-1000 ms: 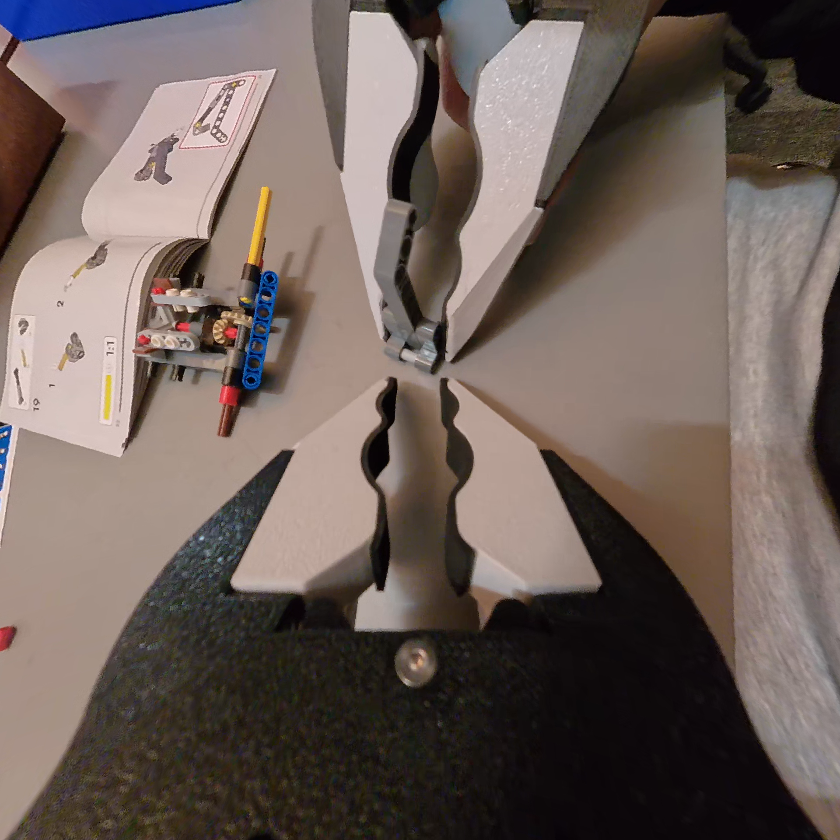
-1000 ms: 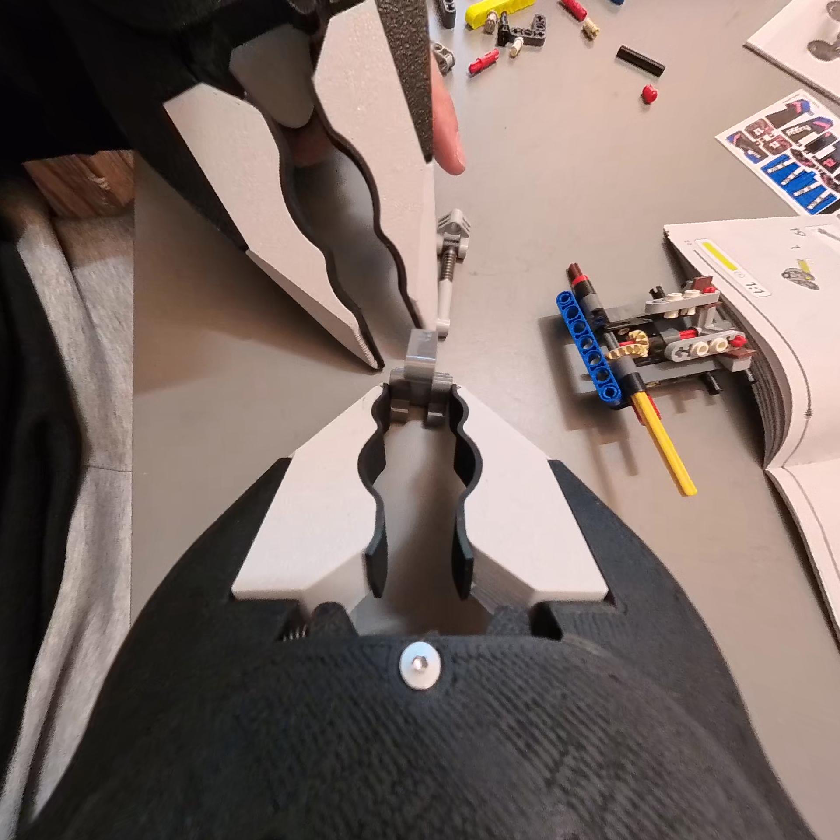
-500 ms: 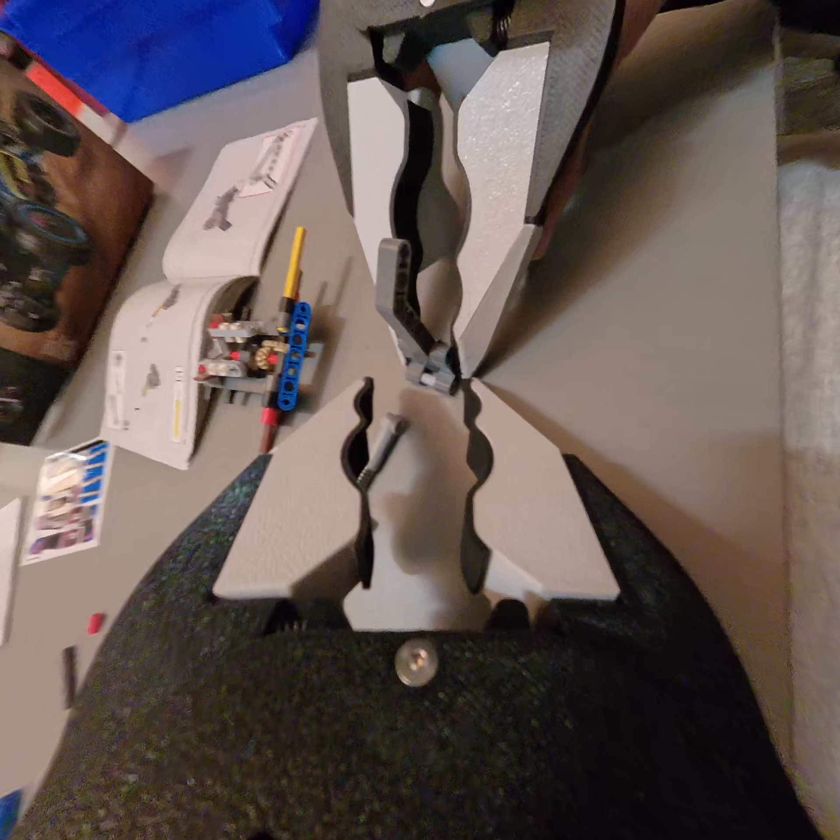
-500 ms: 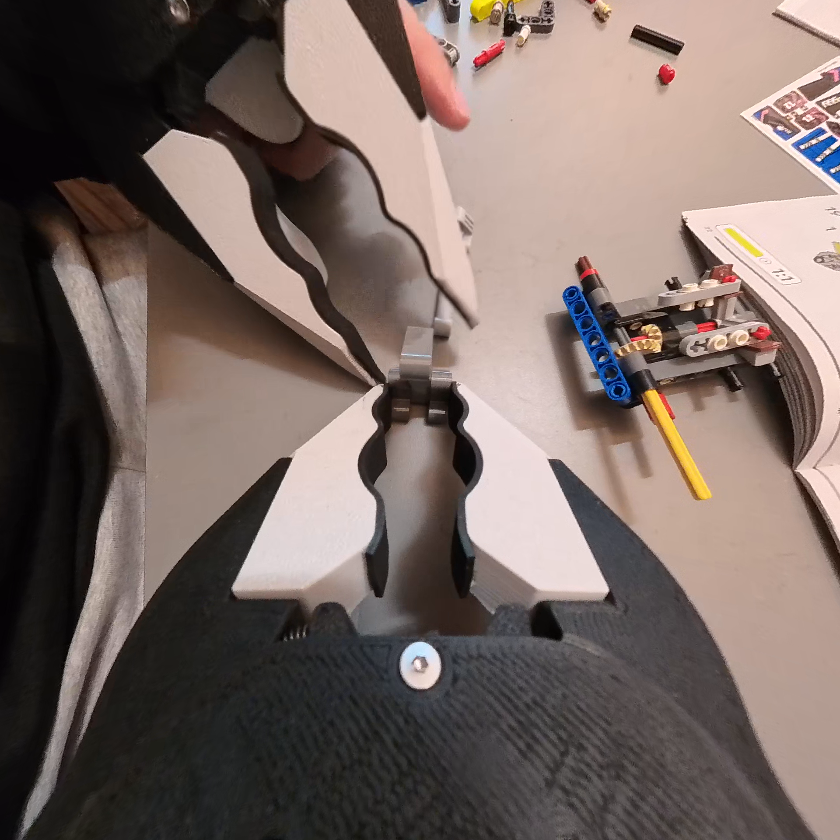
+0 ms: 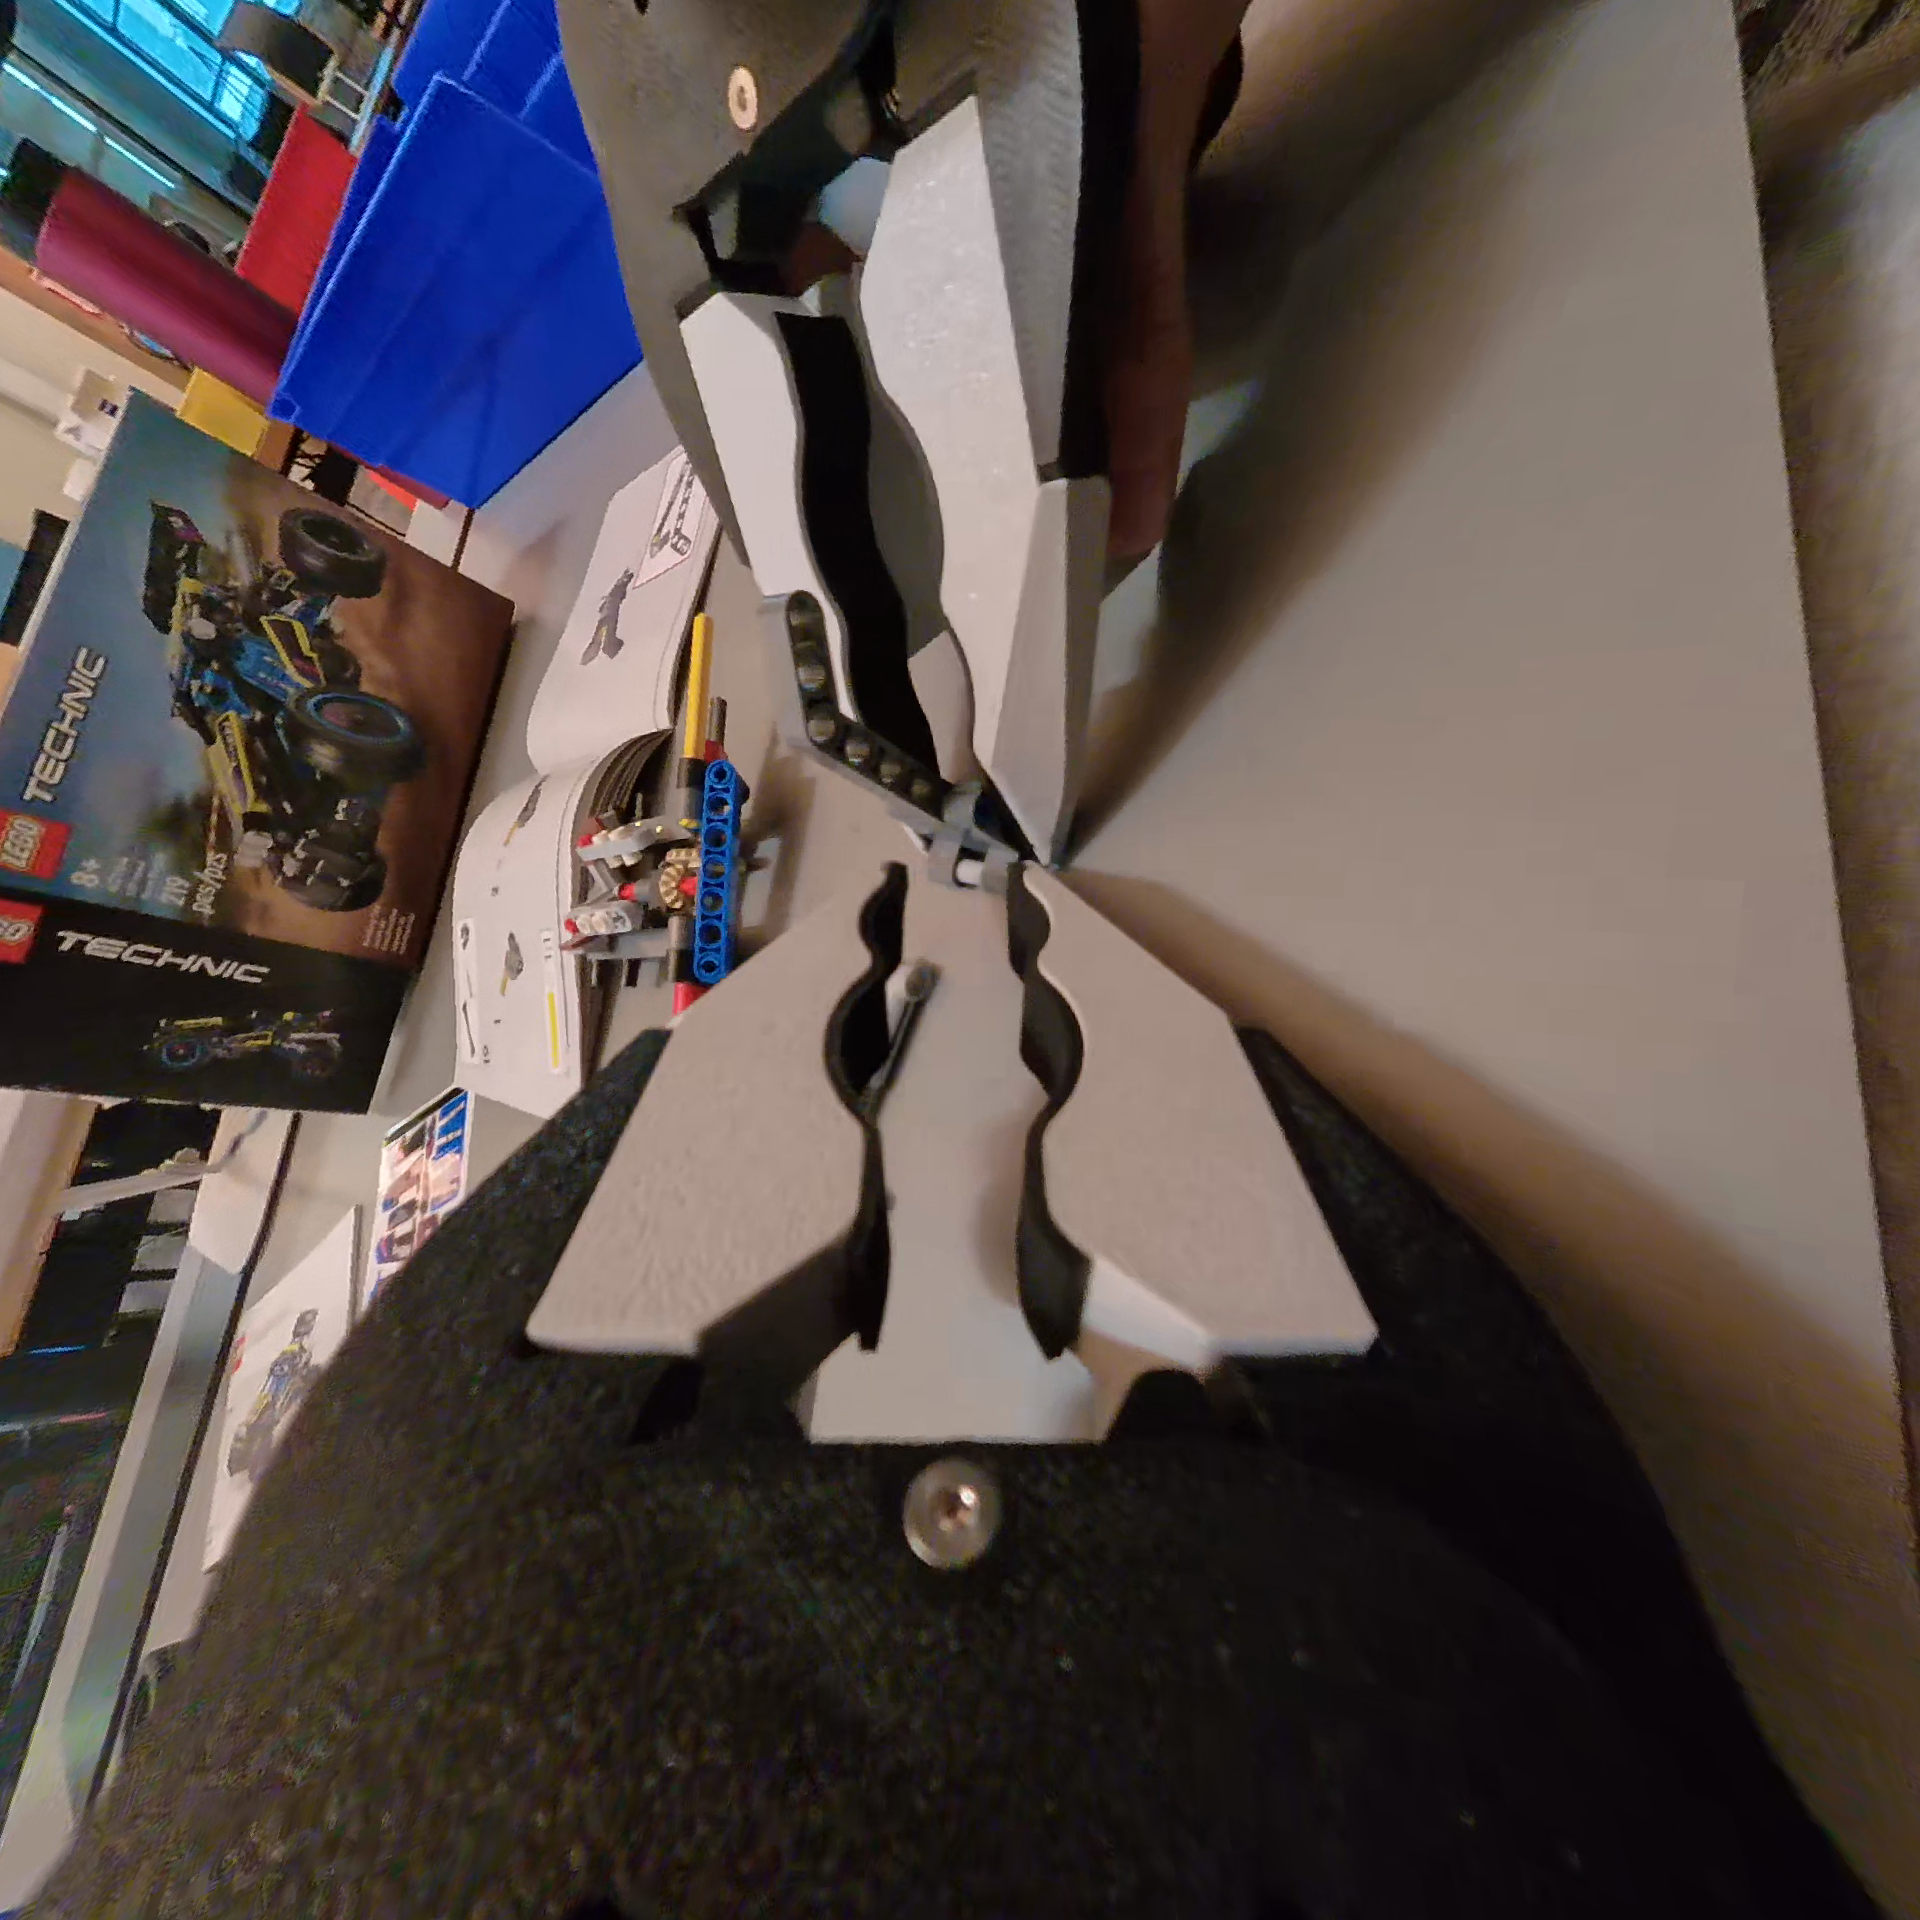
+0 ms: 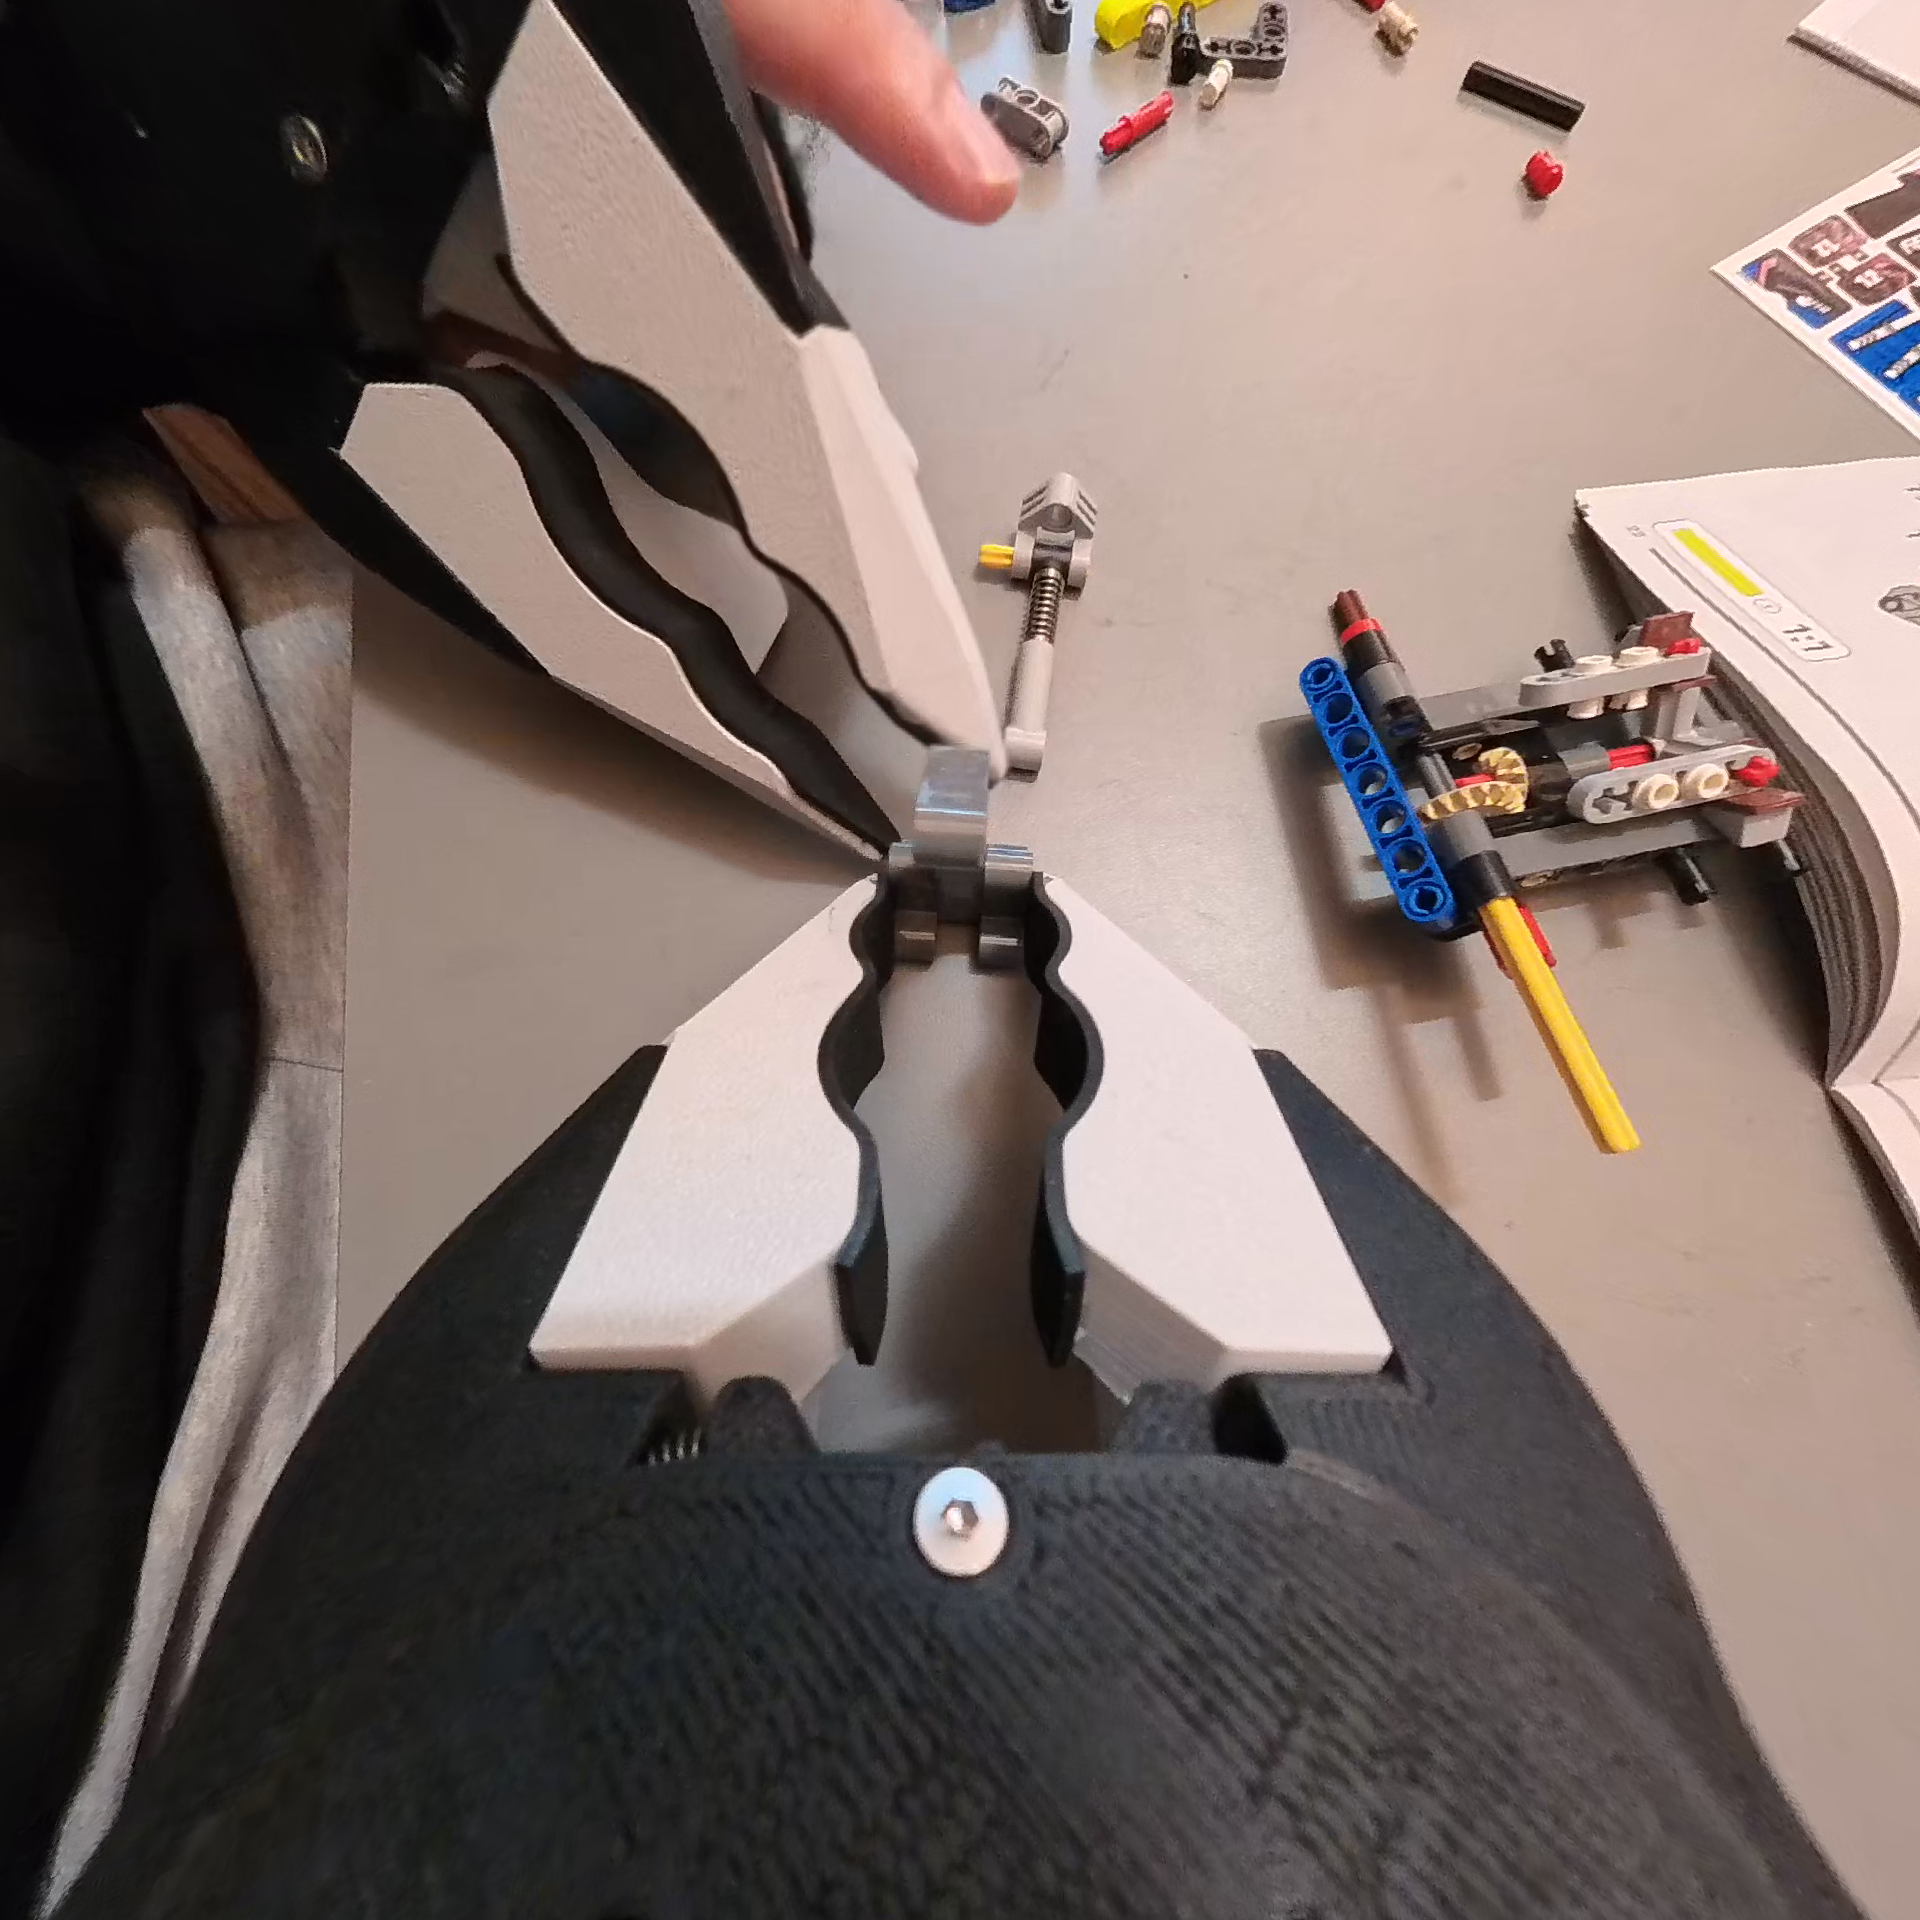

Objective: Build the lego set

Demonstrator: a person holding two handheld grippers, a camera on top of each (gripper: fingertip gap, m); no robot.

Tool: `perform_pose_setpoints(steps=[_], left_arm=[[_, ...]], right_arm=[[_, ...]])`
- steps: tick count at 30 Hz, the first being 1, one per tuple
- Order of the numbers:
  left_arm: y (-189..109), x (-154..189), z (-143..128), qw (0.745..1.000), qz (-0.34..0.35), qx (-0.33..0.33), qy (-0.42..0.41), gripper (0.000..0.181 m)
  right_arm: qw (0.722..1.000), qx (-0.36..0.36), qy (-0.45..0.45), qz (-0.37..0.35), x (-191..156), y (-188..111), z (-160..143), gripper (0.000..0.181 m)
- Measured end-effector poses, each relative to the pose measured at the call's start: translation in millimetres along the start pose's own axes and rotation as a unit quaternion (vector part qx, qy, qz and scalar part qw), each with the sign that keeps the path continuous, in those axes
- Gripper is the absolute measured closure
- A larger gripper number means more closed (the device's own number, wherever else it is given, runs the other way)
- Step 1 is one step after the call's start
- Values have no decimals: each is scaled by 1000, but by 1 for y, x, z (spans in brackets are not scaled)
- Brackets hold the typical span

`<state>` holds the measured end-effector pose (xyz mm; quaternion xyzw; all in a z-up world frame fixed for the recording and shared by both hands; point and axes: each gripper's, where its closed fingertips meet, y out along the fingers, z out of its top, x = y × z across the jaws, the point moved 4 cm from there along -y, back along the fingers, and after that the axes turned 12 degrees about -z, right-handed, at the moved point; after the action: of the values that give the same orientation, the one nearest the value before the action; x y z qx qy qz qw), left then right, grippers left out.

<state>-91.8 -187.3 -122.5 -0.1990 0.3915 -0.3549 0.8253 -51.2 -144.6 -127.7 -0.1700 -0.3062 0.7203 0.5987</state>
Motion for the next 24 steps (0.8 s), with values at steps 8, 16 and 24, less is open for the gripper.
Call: perform_pose_setpoints(steps=[8, 16, 24], left_arm=[[4, -5, 0, 999, -37, -29, -5, 155], [0, -11, 1, 996, 57, -62, 2, 127], [2, -3, 1, 995, 66, -64, 24, 144]], right_arm=[[1000, -1, 7, 10, 0, 0, 0, 158], [1000, -2, 8, 2, 1, 0, 0, 158], [1000, -1, 6, -1, 1, 0, 0, 158]])
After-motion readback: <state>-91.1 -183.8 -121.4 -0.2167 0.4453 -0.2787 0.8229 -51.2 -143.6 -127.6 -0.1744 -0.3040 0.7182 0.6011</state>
